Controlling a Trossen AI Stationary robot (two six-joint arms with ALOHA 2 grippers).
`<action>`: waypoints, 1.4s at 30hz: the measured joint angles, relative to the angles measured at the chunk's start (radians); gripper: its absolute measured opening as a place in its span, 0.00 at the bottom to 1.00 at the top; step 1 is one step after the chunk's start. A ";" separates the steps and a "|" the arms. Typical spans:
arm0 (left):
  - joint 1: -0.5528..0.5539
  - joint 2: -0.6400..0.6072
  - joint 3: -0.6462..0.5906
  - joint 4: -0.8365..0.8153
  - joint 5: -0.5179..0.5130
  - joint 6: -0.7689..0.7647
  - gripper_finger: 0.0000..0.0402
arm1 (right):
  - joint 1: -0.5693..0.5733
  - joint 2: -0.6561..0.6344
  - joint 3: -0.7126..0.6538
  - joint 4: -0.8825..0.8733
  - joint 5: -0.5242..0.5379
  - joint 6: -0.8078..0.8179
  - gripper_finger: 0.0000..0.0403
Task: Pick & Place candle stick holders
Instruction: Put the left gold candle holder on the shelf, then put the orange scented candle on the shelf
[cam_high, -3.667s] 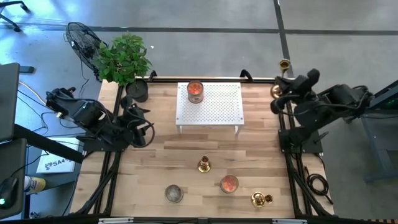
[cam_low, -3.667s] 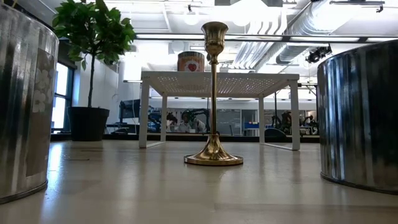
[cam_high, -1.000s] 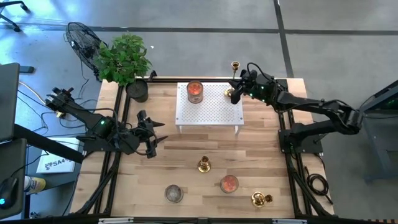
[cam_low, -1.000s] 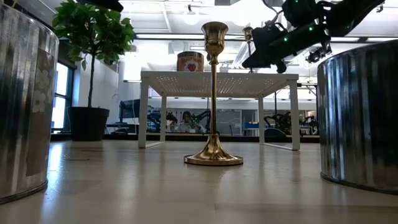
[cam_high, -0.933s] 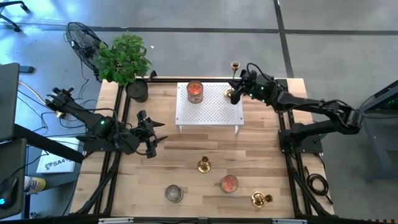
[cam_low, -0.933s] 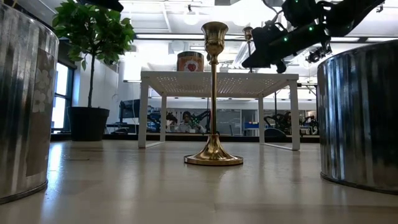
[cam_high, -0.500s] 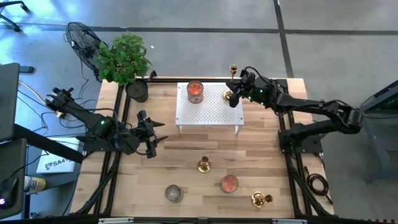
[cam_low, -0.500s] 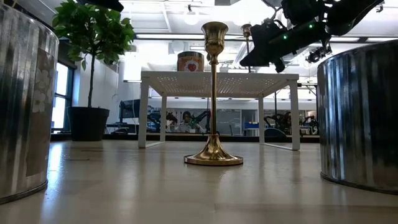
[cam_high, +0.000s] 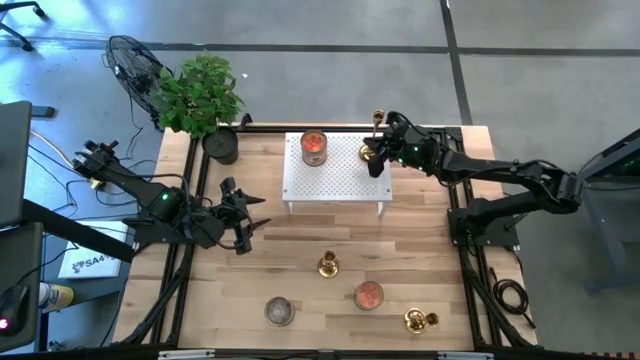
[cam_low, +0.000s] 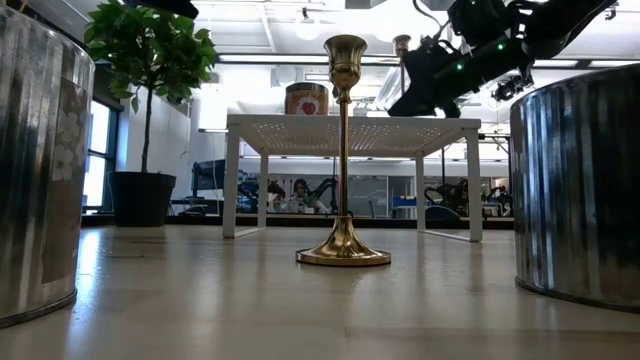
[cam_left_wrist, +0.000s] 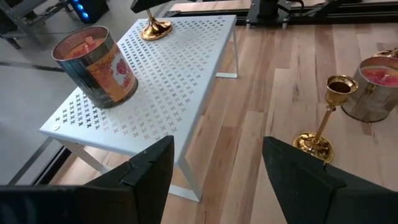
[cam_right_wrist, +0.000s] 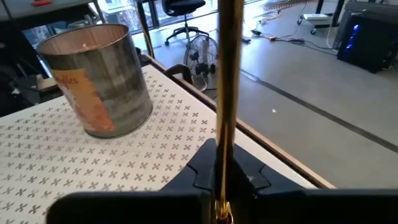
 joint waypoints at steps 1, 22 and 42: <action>0.000 0.000 0.000 0.000 0.000 0.000 0.59 | 0.000 0.000 0.000 0.000 -0.006 0.001 0.05; 0.000 0.000 0.000 -0.004 0.005 -0.001 0.59 | 0.046 0.000 0.002 0.010 0.008 -0.014 0.47; 0.000 0.000 0.000 -0.010 0.034 -0.027 0.59 | 0.046 -0.097 0.003 -0.083 -0.001 -0.017 0.65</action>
